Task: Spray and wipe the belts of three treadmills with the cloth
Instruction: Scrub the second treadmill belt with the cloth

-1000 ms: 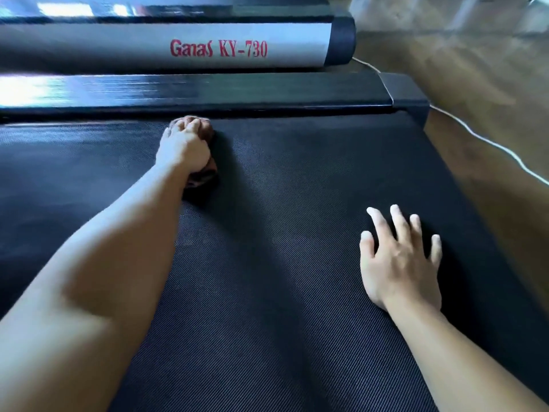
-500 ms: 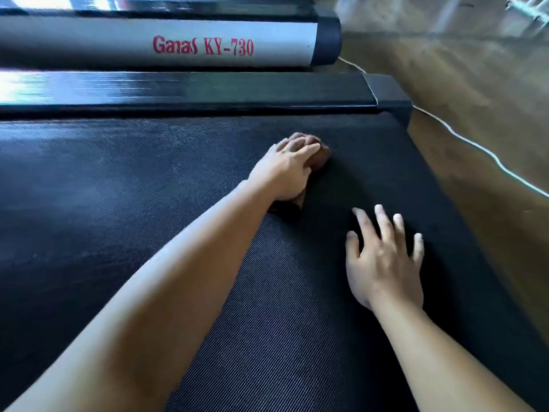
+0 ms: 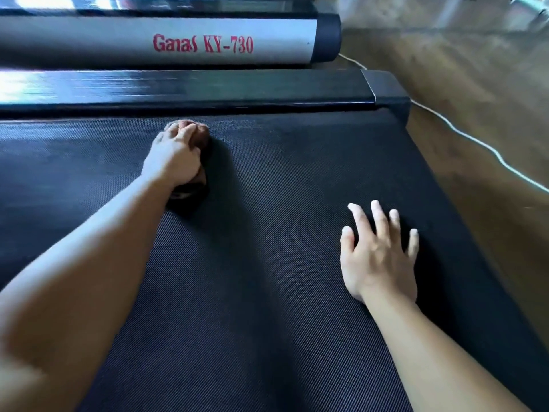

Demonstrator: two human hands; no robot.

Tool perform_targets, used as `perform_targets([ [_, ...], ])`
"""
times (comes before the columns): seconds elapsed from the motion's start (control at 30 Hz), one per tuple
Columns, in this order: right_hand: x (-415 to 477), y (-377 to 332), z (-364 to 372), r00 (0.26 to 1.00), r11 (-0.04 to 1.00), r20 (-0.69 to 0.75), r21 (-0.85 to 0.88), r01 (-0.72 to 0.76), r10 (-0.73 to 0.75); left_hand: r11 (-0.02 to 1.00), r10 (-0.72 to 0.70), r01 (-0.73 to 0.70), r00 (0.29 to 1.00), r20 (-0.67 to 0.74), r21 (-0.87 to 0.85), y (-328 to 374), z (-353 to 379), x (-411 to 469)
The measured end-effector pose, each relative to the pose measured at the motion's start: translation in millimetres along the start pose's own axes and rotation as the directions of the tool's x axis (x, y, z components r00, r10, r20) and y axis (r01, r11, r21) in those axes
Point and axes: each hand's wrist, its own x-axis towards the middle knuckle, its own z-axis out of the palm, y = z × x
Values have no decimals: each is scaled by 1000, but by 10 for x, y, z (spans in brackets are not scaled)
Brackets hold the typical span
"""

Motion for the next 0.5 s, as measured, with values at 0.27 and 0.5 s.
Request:
perform_targets([
  [0.27, -14, -1, -19, 1000, 1000, 13, 17, -4, 3, 970, 242, -239, 968, 61, -50, 1468, 330, -275],
  [0.5, 19, 13, -14, 999, 1000, 30, 20, -11, 11, 853, 517, -495, 845, 136, -166, 1799, 501, -977],
])
